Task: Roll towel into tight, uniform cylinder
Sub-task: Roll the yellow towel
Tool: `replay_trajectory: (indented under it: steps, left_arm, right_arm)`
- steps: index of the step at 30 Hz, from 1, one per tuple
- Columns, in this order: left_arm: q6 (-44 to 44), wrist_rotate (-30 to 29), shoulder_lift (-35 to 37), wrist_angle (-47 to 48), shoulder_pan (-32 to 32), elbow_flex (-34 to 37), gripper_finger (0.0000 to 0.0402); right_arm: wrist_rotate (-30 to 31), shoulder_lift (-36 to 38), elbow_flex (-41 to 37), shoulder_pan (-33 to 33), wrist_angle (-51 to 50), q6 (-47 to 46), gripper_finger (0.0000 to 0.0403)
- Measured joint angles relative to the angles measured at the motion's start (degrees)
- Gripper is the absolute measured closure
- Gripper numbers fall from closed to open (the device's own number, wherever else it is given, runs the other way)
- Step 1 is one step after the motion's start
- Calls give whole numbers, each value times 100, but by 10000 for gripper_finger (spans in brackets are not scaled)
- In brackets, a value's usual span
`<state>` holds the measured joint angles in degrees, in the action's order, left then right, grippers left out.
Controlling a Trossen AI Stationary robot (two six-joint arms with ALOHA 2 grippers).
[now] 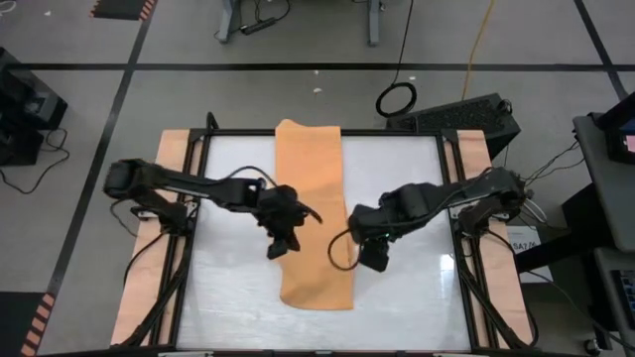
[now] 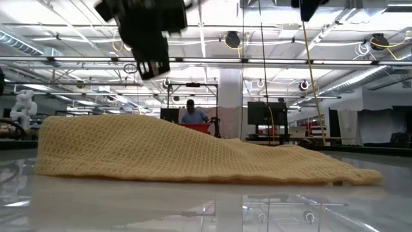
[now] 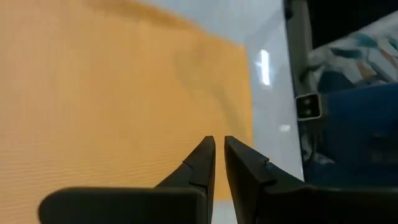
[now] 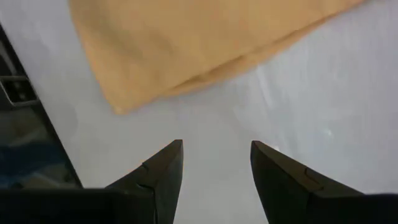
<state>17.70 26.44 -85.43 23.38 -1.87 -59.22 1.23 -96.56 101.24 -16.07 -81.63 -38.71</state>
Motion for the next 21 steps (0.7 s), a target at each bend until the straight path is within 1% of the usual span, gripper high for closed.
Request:
replay_trajectory:
  steps: [3,5,7,9,11,13,15,18,19,21]
  left_arm:
    - [65,-636,517,-19,-234,-2,362]
    - [88,-1102,724,-106,-420,-8,362]
    - [89,-1533,789,-146,-612,-9,362]
    - [131,-1711,783,-242,-786,-9,362]
    - [304,-1800,761,-199,-958,-9,362]
    - [635,-2078,720,-53,-1139,-9,362]
    - [1149,-2346,728,335,-1300,-7,362]
    - [1949,-2404,761,830,-1523,-11,362]
    - [2072,-2455,756,1007,-1635,-3,362]
    - [2104,-2575,740,1027,-1899,66,360]
  right_arm:
    - [17,806,-1263,-11,1231,-466,224]
    - [15,1263,-2149,-19,2259,-1100,224]
    - [33,1580,-3031,-12,3579,-1831,225]
    - [15,1714,-3749,-12,4929,-2456,225]
    - [-175,1727,-4337,-65,6184,-2821,225]
    - [-286,1687,-4734,-148,7040,-3106,225]
    - [-309,1647,-4985,-230,7326,-3405,225]
    - [-322,1633,-5164,-387,7128,-3615,225]
    - [-380,1633,-5171,-430,7006,-3656,225]
    - [-464,1635,-5175,-508,6616,-3732,225]
